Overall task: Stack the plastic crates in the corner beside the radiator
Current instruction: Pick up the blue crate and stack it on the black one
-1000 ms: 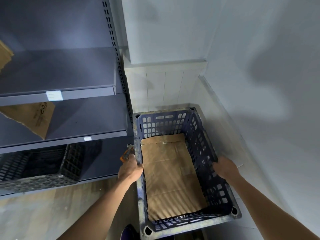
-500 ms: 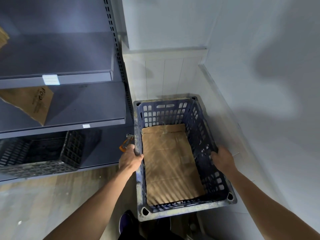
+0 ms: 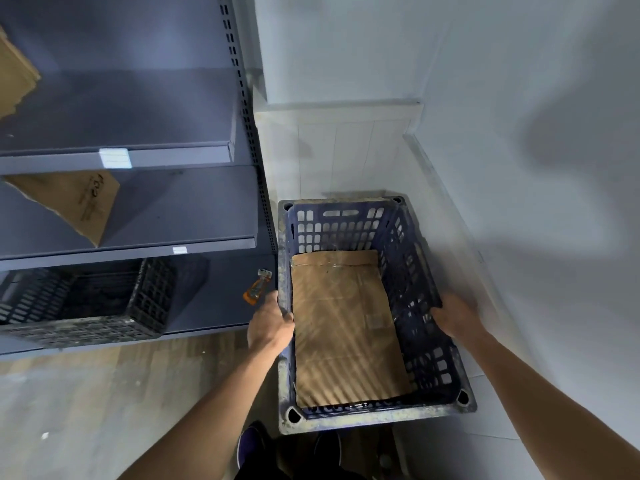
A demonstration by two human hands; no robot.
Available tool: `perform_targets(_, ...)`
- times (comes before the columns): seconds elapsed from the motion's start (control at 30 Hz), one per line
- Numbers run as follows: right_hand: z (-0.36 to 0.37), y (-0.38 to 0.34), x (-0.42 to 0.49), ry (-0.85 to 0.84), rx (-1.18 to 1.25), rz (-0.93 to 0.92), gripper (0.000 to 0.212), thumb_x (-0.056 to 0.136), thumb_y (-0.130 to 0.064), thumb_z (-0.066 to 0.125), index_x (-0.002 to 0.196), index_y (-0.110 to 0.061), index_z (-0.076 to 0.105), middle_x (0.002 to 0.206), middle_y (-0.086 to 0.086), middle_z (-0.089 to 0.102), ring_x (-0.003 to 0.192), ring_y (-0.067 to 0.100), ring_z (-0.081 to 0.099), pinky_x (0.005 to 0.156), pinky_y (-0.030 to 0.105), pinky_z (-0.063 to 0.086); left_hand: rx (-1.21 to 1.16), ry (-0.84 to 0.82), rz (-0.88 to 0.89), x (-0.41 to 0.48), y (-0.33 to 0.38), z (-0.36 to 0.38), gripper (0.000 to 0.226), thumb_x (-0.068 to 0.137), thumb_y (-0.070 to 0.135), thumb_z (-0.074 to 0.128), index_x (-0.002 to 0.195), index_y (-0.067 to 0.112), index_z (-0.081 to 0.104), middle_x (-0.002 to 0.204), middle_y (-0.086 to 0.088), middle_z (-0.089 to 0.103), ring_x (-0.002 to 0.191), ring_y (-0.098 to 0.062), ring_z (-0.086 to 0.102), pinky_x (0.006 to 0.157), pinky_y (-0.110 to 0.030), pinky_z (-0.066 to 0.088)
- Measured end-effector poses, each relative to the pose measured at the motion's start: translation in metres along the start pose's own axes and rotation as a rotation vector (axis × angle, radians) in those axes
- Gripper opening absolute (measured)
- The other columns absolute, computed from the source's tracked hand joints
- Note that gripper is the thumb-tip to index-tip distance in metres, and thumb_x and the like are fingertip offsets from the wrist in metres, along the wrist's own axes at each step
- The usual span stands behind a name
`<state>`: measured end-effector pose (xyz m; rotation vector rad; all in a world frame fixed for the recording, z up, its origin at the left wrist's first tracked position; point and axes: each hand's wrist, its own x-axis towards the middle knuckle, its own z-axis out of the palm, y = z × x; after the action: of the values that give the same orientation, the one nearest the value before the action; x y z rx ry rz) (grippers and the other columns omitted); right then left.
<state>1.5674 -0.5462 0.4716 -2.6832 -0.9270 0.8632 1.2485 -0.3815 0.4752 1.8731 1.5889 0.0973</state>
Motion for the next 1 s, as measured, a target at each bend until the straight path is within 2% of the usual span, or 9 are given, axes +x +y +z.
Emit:
perform_targets(0.13,-0.003,-0.006,-0.001,0.002,-0.079,0.016,0.017,0.089,-0.018,0.052,0.096,-0.011,0.066,0.081,0.008,0.066,0.076,0.028,0.064,0.070,0.039,0.057,0.024,0.000,-0.034,-0.002,0.003,-0.002,0.039,0.091,0.025,0.058,0.128,0.020,0.046,0.103,-0.004,0.070,0.094,-0.027,0.068,0.070,-0.032,0.049)
perform_targets(0.23,-0.001,-0.013,-0.006,0.000,-0.160,0.068,0.019,0.091,-0.015,0.051,0.102,-0.005,0.062,0.080,0.007,0.061,0.079,0.029,0.061,0.072,0.037,0.054,0.068,-0.010,-0.019,-0.007,0.008,-0.002,0.041,0.091,0.020,0.056,0.129,0.018,0.041,0.111,-0.009,0.066,0.099,-0.031,0.067,0.072,-0.035,0.049)
perform_targets(0.3,0.006,-0.023,-0.013,-0.009,-0.221,0.101,0.031,0.093,-0.017,0.052,0.117,0.003,0.052,0.096,0.013,0.063,0.091,0.033,0.061,0.075,0.036,0.051,0.064,-0.011,-0.013,-0.010,0.008,-0.001,0.038,0.092,0.019,0.055,0.128,0.017,0.041,0.113,-0.010,0.065,0.101,-0.032,0.065,0.074,-0.037,0.049)
perform_targets(0.37,0.015,-0.029,-0.019,0.001,-0.226,0.126,0.051,0.094,-0.018,0.051,0.130,0.012,0.033,0.120,0.024,0.059,0.110,0.038,0.059,0.081,0.038,0.048,0.065,-0.011,-0.008,-0.011,0.007,-0.001,0.034,0.093,0.019,0.055,0.125,0.015,0.042,0.113,-0.010,0.064,0.102,-0.032,0.065,0.075,-0.038,0.049)
perform_targets(0.43,0.021,-0.032,-0.023,0.015,-0.214,0.141,0.058,0.094,-0.019,0.052,0.132,0.015,0.023,0.128,0.027,0.054,0.116,0.038,0.057,0.084,0.039,0.047,0.069,-0.016,-0.001,-0.011,0.005,-0.002,0.037,0.093,0.019,0.056,0.127,0.015,0.042,0.115,-0.010,0.064,0.104,-0.032,0.064,0.078,-0.039,0.050)
perform_targets(0.6,0.017,-0.031,-0.033,0.063,-0.183,0.131,0.049,0.094,-0.015,0.053,0.133,0.005,0.034,0.128,0.023,0.052,0.114,0.039,0.055,0.087,0.040,0.046,0.097,-0.020,0.007,-0.011,0.003,-0.001,0.037,0.092,0.022,0.058,0.125,0.015,0.043,0.118,-0.009,0.064,0.107,-0.032,0.063,0.081,-0.039,0.051)
perform_targets(0.8,0.014,-0.028,-0.036,0.020,-0.154,0.093,0.047,0.095,-0.009,0.047,0.133,0.011,0.028,0.135,0.029,0.045,0.122,0.042,0.051,0.091,0.040,0.045,0.100,-0.020,0.014,-0.009,0.002,0.000,0.039,0.091,0.021,0.061,0.125,0.014,0.044,0.116,-0.007,0.065,0.106,-0.030,0.064,0.082,-0.038,0.051)
perform_targets(0.9,0.012,-0.027,-0.038,0.042,-0.098,0.100,0.045,0.094,-0.010,0.048,0.133,0.006,0.034,0.127,0.025,0.053,0.114,0.039,0.056,0.081,0.036,0.046,0.087,-0.022,0.011,-0.007,0.000,0.000,0.035,0.091,0.022,0.060,0.122,0.014,0.048,0.113,-0.007,0.066,0.105,-0.030,0.064,0.082,-0.037,0.050)
perform_targets(1.0,0.010,-0.014,-0.033,0.019,-0.013,0.079,0.043,0.090,-0.012,0.050,0.129,0.004,0.042,0.112,0.018,0.061,0.102,0.035,0.062,0.074,0.033,0.047,0.070,-0.001,-0.019,-0.007,-0.001,0.000,0.022,0.089,0.024,0.062,0.107,0.015,0.053,0.104,-0.007,0.069,0.097,-0.029,0.066,0.076,-0.035,0.051)
